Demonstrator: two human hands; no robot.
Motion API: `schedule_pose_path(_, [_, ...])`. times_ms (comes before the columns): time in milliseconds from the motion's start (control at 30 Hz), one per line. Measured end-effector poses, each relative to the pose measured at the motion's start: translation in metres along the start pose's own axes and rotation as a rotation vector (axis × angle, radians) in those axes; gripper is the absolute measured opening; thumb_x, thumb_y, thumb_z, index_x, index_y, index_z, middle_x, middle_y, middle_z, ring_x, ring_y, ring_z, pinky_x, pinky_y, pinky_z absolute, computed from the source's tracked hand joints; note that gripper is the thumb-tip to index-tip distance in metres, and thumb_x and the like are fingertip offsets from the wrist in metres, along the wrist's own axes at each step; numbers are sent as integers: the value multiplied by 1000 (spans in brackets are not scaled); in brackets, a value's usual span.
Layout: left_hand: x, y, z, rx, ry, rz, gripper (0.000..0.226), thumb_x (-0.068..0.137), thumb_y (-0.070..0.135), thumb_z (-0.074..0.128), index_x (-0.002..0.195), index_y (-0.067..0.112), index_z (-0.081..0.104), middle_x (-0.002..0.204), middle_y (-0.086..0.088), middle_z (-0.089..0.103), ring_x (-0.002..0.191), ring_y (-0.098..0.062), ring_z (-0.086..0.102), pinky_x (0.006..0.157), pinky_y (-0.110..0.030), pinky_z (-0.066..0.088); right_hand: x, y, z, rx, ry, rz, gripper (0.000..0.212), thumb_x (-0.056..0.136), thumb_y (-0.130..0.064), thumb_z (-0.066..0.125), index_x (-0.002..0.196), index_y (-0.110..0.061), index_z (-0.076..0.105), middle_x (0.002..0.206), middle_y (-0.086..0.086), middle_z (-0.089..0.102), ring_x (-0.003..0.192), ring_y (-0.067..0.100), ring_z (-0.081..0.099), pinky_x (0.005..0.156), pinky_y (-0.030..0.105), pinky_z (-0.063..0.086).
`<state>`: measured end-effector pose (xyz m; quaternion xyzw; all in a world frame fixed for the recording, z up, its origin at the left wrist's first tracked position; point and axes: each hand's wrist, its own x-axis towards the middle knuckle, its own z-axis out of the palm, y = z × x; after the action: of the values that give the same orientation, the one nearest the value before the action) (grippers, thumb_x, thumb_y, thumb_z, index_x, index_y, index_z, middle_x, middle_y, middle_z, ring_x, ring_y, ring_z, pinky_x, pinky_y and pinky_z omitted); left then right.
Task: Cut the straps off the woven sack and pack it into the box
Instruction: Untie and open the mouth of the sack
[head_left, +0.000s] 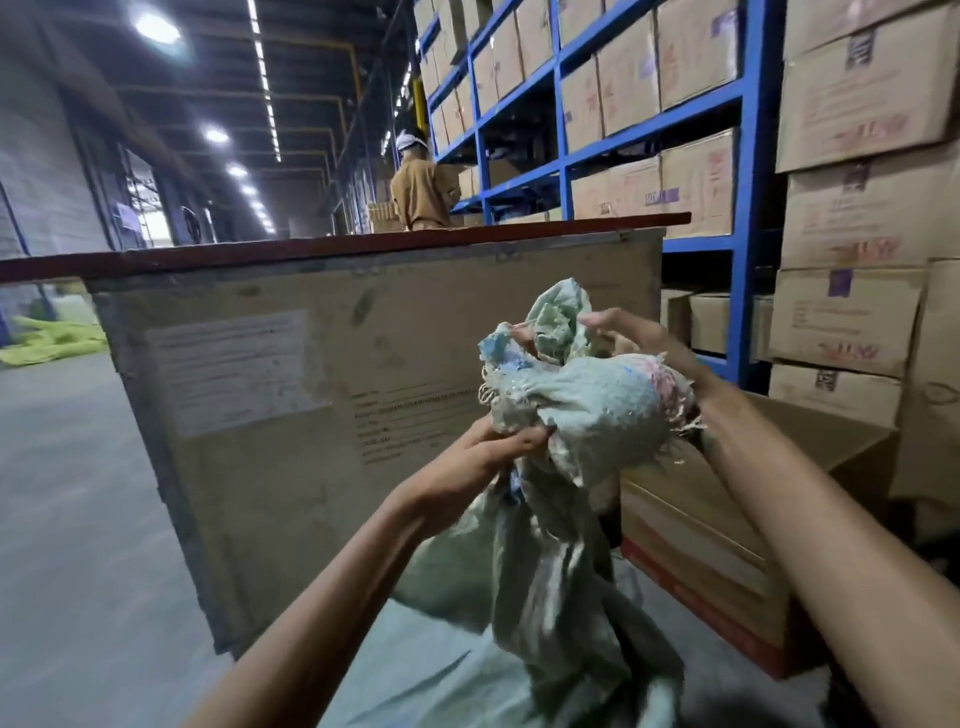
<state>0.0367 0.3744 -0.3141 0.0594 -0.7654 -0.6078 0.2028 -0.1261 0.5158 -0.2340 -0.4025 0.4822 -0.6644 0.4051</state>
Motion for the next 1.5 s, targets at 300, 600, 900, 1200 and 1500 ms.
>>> schedule_pose_path(300, [0,-5,20,723,360,184,81,50,85,74,104,26,64,96,15,76,88,0,71,84,-33,60,-31,-10,-20,-991,175,176,79,64,-84,58,113,-23,71,100,-5,77,91,13,73,79,31,59])
schedule_pose_path(600, [6,-6,35,689,332,166,99,50,62,92,121,13,44,116,1,72,107,-15,69,89,-27,55,-2,45,6,-1130,352,-189,30,86,-39,70,107,-19,73,94,-3,73,79,8,68,59,22,49])
schedule_pose_path(900, [12,-15,45,777,478,108,70,72,44,89,106,11,38,89,1,61,80,-22,55,67,-32,38,26,74,-5,-594,844,-140,17,88,-22,66,95,-9,74,94,7,74,92,28,68,75,32,51])
schedule_pose_path(1200, [-13,-28,34,1131,537,275,35,77,9,78,108,10,62,95,-10,58,86,-35,56,69,-38,40,3,49,3,-449,319,-119,22,84,-39,45,73,-25,58,66,-7,66,61,8,58,67,32,42])
schedule_pose_path(1500, [-29,-31,59,1209,576,258,43,73,15,74,112,14,57,106,-6,62,99,-31,58,79,-37,37,1,47,4,-1180,388,-2,36,67,-30,83,97,-14,71,96,2,73,91,19,69,74,30,57])
